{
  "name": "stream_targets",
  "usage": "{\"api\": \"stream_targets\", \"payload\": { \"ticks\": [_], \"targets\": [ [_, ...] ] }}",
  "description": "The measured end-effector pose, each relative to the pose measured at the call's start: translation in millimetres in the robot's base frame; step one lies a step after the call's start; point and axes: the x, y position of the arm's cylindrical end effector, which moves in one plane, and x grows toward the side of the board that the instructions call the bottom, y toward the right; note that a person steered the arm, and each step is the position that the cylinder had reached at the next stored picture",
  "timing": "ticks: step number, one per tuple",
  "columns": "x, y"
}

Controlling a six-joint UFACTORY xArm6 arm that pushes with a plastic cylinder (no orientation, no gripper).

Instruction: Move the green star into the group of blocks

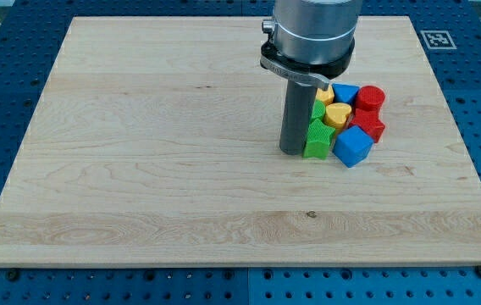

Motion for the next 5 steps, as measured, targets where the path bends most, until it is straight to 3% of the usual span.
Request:
{"api": "stream_targets", "payload": {
  "ticks": [5],
  "targets": [
    [1.3,1.9]
  ]
}}
